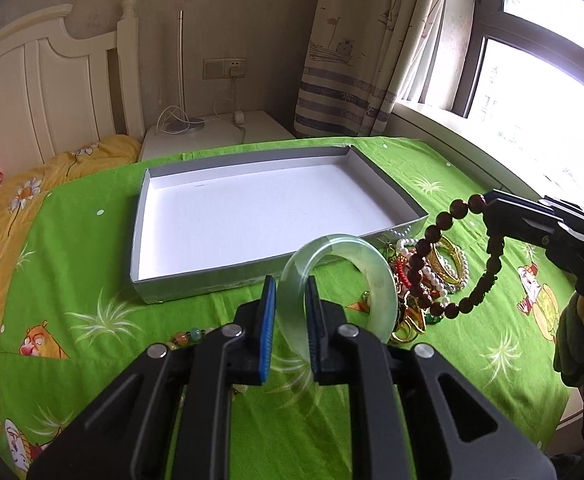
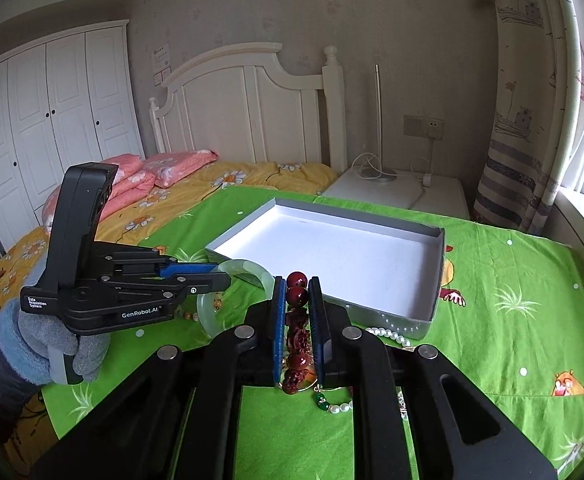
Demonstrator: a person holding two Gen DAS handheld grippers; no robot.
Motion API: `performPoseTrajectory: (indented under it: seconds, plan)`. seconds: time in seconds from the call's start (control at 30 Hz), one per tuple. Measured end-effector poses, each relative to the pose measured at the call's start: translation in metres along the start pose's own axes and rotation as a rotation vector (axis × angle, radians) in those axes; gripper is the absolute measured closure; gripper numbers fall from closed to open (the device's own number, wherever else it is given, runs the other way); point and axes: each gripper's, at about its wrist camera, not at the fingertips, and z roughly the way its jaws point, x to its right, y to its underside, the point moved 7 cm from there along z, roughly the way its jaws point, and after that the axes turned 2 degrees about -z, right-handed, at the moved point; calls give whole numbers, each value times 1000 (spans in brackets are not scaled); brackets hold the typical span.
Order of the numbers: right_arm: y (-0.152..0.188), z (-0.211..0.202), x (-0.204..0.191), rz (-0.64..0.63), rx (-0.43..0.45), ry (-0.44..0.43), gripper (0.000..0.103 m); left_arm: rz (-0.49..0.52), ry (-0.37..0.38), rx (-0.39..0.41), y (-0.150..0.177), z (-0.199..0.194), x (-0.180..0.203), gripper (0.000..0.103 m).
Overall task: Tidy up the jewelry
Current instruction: 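Grasp the jade bangle with left tool while right tool grasps the red bead bracelet, then lower the jade bangle into the box with left tool while right tool drops the red bracelet there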
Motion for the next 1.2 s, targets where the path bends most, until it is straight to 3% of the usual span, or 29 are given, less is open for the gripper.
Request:
performPoseTrajectory:
  seconds: [0.8, 1.0, 1.13, 1.2]
  plan:
    - [-51, 34, 40, -19, 12, 64, 89, -100, 27, -25, -45, 28, -33, 88]
    - [-58, 64, 59, -2, -36, 85, 89, -165, 28, -56, -62, 49, -52, 87]
    - [-54, 94, 70, 8, -96, 95, 89, -149, -18, -92, -72, 70, -62, 86]
    - [-51, 108, 79, 5, -122, 119, 89, -130, -85, -112, -74, 84, -73, 96]
